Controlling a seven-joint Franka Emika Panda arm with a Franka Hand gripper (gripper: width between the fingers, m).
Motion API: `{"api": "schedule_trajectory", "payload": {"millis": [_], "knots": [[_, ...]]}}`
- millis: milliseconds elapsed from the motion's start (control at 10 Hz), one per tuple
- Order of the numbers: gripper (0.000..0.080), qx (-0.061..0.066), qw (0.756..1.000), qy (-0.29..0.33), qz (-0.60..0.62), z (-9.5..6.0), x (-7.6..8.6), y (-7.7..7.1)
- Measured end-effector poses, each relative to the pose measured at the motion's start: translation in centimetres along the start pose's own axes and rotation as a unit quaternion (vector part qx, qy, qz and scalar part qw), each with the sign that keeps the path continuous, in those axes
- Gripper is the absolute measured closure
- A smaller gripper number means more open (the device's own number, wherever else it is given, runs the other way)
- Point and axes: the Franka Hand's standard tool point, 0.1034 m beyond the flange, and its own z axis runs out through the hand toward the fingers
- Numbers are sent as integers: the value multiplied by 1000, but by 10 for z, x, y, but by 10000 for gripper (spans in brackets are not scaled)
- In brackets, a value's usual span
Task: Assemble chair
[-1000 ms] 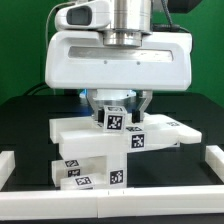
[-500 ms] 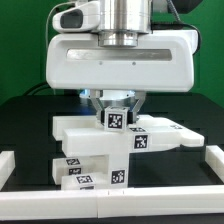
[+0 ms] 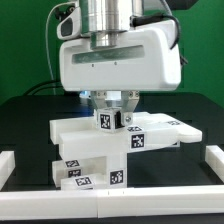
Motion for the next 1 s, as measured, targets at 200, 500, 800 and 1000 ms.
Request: {"api": "schedule_trajectory", "payload": {"millis": [200, 500, 800, 1000], "knots": [[533, 14, 996, -8, 90, -1, 2, 0], [533, 18, 987, -11, 157, -1, 3, -1], [297, 17, 992, -10, 128, -1, 2, -1], [159, 8, 999, -10, -52, 0, -3, -3]]}}
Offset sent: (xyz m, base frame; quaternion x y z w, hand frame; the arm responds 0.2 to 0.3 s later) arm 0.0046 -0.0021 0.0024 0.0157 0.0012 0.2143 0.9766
